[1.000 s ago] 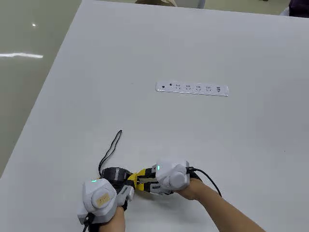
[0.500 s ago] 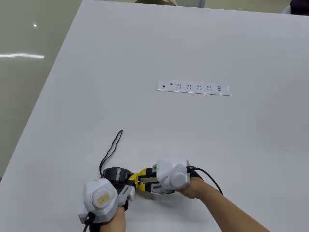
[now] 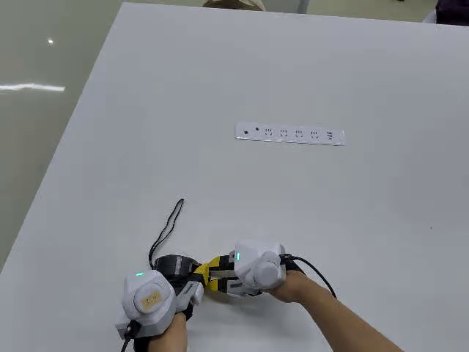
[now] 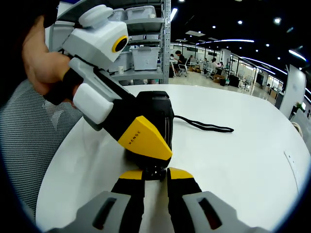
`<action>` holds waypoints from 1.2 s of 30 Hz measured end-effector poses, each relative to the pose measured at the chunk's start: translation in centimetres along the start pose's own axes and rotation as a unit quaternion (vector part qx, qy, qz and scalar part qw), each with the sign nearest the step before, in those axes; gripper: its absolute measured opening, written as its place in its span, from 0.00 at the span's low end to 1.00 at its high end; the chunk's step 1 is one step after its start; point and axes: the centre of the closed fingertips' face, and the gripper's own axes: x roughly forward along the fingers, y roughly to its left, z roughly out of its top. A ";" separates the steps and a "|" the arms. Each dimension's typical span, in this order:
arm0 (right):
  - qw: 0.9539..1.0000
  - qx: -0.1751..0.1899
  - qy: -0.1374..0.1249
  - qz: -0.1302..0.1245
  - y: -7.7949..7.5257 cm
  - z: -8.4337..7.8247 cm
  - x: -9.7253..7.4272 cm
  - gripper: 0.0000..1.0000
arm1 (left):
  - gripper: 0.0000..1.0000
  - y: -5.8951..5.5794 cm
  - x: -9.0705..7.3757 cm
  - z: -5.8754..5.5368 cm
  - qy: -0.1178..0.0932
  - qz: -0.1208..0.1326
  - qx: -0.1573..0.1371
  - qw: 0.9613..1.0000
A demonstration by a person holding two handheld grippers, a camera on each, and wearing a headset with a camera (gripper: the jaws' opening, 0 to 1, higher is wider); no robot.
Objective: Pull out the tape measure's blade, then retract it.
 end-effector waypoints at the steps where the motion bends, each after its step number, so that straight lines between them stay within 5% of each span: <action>1: 1.000 0.001 0.000 -0.001 0.0 0.0 -0.1 0.16 | 0.65 0.0 0.0 0.0 0.000 0.000 0.002 1.000; 36: 1.000 0.011 -0.001 0.009 0.3 -0.3 -0.2 0.11 | 0.62 -0.1 -0.2 -0.2 0.023 -0.006 0.003 1.000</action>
